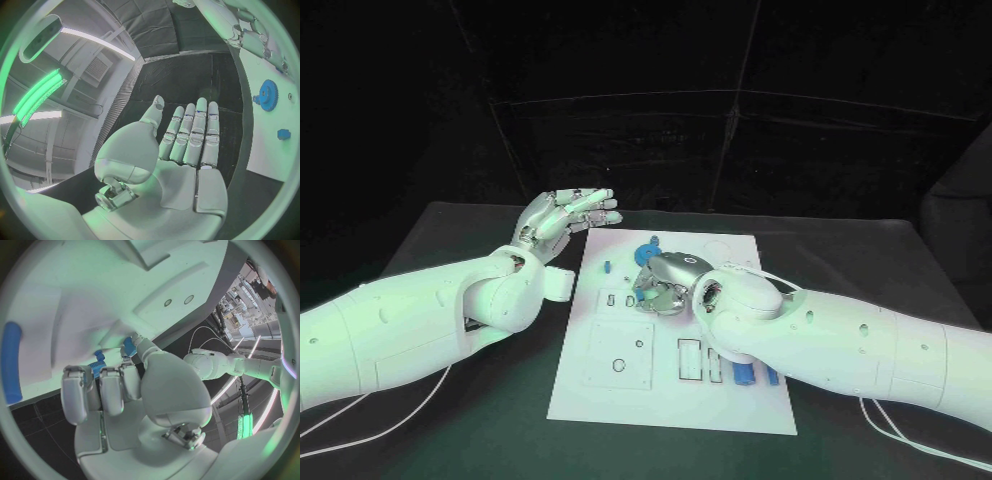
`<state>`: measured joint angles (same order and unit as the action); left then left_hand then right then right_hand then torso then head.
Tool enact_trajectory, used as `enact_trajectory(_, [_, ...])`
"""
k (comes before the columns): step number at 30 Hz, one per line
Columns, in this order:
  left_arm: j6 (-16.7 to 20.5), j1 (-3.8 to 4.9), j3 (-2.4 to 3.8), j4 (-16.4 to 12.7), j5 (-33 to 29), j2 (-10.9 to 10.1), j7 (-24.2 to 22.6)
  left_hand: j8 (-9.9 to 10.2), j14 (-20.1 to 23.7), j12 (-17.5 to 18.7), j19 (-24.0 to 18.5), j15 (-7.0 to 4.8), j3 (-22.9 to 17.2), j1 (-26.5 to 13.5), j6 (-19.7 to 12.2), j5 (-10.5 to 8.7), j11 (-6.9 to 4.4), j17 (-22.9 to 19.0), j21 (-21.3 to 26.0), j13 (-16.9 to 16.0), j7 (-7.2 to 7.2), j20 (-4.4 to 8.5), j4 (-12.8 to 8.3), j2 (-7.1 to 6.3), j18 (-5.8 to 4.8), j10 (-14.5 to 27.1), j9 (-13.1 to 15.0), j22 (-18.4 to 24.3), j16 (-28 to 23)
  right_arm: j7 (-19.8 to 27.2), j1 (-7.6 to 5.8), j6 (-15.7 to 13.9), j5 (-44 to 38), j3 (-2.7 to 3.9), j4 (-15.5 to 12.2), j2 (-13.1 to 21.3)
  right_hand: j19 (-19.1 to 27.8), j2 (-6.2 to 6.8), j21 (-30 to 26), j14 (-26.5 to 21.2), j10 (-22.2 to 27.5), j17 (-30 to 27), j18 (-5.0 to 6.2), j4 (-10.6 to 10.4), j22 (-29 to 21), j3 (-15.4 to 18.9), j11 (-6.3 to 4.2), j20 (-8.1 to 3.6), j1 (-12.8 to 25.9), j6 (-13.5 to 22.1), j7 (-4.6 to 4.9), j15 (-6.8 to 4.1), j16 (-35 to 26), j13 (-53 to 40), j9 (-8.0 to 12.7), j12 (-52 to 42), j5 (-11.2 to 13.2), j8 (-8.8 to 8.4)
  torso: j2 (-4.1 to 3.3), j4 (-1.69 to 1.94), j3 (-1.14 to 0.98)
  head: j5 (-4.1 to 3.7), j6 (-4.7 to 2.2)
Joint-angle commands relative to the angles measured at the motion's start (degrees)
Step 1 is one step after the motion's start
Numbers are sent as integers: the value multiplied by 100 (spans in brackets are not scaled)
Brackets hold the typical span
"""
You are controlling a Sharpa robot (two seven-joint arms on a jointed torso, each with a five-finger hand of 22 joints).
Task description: Assemble the parts on the task board
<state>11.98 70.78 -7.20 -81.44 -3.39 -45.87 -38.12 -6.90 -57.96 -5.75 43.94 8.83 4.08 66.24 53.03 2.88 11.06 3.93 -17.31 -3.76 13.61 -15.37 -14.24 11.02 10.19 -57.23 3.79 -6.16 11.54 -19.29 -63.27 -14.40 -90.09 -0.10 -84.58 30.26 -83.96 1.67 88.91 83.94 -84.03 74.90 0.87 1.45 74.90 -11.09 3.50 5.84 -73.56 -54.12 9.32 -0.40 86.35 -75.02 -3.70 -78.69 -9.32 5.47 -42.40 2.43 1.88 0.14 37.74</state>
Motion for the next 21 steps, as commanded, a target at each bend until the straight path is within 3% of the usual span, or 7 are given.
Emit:
enact_trajectory(1, [-69,10,5,-8,-8,3,-12,23,-25,35,12,1,-4,16,4,-1,11,2,40,2,70,-8,-24,5,37,-12,-2,8,-40,-122,16,111,-18,-19,15,1,-366,62,-34,419,-41,632,-9,-5,1217,59,62,43,29,67,-6,33,-20,-655,-10,42,-48,-24,3,1,1,2,7])
enact_trajectory(10, [-74,10,5,-9,-8,2,-2,24,-29,37,16,0,-5,20,4,-1,11,3,39,2,71,-7,-27,6,37,-11,-2,10,-42,-139,17,-310,-88,-19,-11,-5,-352,163,-45,419,-6,630,-4,-59,1199,178,108,77,106,325,44,70,-23,-618,-3,90,-32,-117,1,2,-4,-3,6])
enact_trajectory(16, [-94,10,5,2,-7,3,0,12,-137,38,148,-34,-3,36,58,-1,-19,17,-17,-2,35,21,-49,26,46,-63,5,2,-33,108,25,-1006,-120,-19,-83,39,-354,250,-44,420,11,635,-5,-142,1202,299,139,105,154,457,75,99,-22,-597,-9,109,-86,-133,2,1,-5,-1,7])
enact_trajectory(21, [-115,10,5,24,69,-5,31,-11,-689,36,543,-197,19,11,209,-1,-129,132,-216,-3,-72,169,-56,69,52,-235,8,-58,162,587,29,-1509,-85,-17,-160,138,-341,316,-54,413,21,612,0,-219,1186,395,144,118,159,475,79,106,-34,-582,-20,119,-278,-102,6,-6,-5,4,-9])
